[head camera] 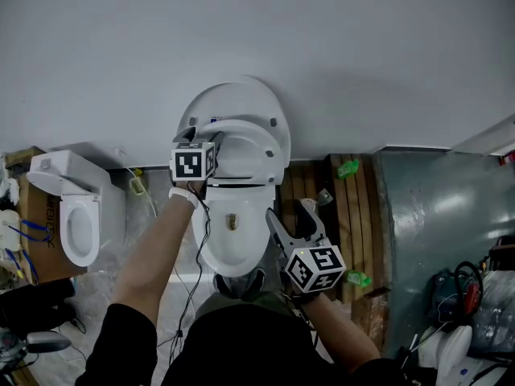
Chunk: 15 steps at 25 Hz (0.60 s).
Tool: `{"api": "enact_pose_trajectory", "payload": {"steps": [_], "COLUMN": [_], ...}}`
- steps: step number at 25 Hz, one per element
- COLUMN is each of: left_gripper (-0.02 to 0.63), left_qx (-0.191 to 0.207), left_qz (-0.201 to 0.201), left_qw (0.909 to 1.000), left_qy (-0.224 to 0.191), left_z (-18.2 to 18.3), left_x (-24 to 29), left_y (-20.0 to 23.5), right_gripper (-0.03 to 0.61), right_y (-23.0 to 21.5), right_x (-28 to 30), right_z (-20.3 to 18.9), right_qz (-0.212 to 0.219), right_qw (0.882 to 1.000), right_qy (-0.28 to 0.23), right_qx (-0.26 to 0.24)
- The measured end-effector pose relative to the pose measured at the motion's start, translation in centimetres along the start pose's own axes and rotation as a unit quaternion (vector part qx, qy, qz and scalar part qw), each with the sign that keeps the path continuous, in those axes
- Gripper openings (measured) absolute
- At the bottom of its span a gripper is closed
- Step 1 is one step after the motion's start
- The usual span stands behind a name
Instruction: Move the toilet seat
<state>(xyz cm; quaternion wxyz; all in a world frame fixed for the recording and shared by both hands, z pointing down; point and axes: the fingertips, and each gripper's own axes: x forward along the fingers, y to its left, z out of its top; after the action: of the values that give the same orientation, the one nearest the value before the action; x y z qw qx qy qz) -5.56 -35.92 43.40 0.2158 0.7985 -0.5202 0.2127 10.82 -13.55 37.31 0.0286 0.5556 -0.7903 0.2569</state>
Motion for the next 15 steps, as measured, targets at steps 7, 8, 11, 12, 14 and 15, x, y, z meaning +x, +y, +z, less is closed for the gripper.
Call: {"api": "enact_pose_trajectory", "payload": {"steps": [7,8,11,12,14,15], "left_gripper": [0.314,0.314,0.313,0.313,0.313,0.313], "left_qx": [-0.01,-0.011,-0.015,-0.014,-0.009,-0.006], "left_qz": [-0.002,0.0,0.006,0.007,0.01,0.013], "left_qw": [0.9999,0.9998,0.9997,0.9997,0.9997,0.9997], "left_qy": [0.014,0.015,0.017,0.018,0.019,0.021], "left_z": [0.7,1.0,1.5,1.6,1.6,1.7], "left_x": [1.4,1.4,1.8,2.0,2.5,2.7], "left_y": [0.2,0.3,0.7,0.7,0.8,0.9], "right_gripper": [0.327,0.327,0.327,0.327,0.327,0.327], "right_y": [-0.9,-1.1,-1.4,-1.6,-1.9,-2.1], "right_x": [-0.8,-0.9,-1.2,-1.3,-1.4,-1.5], "right_z": [-0.8,-0.8,-0.9,-0.8,-0.9,-1.0], "right_qz": [-0.012,-0.015,-0.023,-0.026,-0.03,-0.032], "right_qw": [1.0,1.0,1.0,0.999,0.999,0.999], "right_qy": [0.006,0.007,0.005,0.004,0.003,0.003], "right_qx": [0.008,0.009,0.016,0.019,0.022,0.022]}}
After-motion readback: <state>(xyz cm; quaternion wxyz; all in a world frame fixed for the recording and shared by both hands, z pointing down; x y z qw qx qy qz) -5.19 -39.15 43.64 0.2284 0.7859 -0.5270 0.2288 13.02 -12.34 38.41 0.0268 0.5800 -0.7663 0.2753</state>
